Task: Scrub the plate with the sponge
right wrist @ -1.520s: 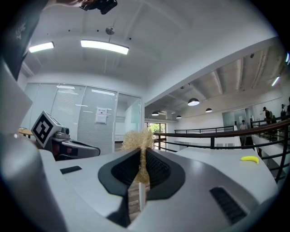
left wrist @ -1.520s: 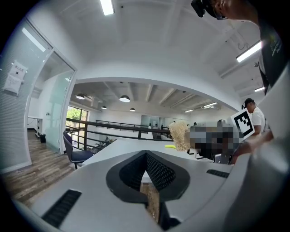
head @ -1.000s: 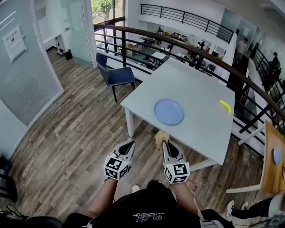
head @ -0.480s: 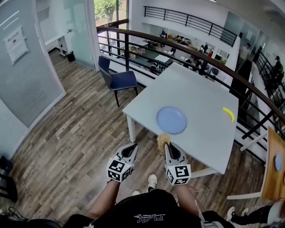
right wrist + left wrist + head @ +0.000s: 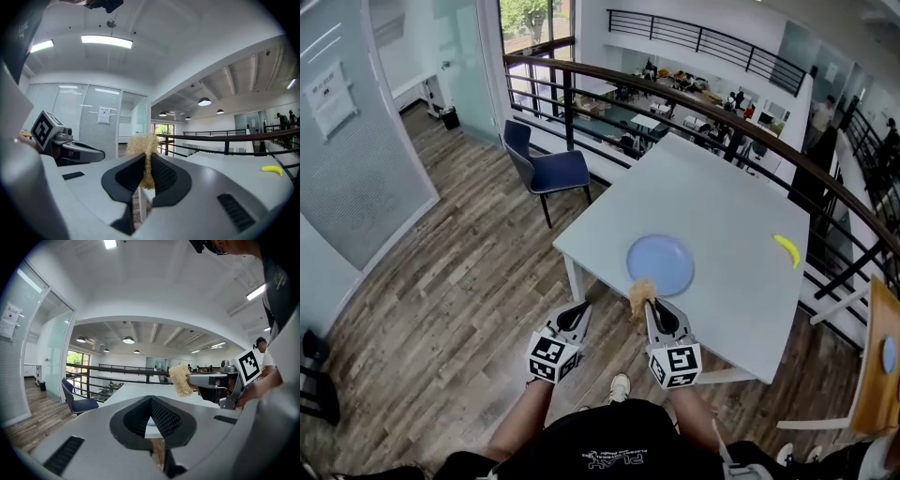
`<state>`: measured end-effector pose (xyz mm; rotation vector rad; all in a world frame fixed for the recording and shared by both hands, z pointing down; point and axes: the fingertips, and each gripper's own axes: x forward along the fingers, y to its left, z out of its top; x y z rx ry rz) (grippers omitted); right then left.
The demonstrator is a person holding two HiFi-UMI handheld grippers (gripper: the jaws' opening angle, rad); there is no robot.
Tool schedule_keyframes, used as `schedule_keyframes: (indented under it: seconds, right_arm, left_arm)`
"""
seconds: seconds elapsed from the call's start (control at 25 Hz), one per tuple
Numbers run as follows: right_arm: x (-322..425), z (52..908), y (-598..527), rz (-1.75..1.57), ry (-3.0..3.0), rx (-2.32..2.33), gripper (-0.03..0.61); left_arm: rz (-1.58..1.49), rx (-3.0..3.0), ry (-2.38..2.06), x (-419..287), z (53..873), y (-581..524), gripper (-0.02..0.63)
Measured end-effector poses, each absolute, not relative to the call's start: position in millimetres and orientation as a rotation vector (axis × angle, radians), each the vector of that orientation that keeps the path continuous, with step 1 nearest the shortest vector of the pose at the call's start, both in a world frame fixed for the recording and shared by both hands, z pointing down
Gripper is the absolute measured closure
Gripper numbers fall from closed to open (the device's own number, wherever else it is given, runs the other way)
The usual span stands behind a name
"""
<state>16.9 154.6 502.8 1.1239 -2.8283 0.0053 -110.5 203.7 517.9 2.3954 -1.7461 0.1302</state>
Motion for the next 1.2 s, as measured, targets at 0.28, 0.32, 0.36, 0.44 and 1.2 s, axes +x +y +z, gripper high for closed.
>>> schedule_keyframes:
  seconds: [0.28, 0.32, 0.36, 0.44, 1.2]
  right_arm:
    - [24, 504, 107, 0.021, -2.834, 1.125, 0.537]
    - [28, 504, 101, 0.023, -2.833, 1.127, 0.537]
    - [32, 505, 94, 0.026, -2.832, 1.129, 0.537]
    - [39, 506, 82, 0.036, -2.831, 1.127, 0.537]
    - [56, 504, 37, 0.129, -2.888, 1.033, 0.537]
  left_arm:
    - [0.125, 2.399, -1.757, -105, 525, 157, 0.611]
    - [0.124, 2.398, -1.755, -101, 525, 151, 0.611]
    - [0.128, 2.4, -1.755, -98, 526, 145, 0.611]
    - [0.154, 2.409, -1.762, -92, 527, 134, 0.611]
    - [0.2, 2.411, -1.753, -62, 517, 72, 0.611]
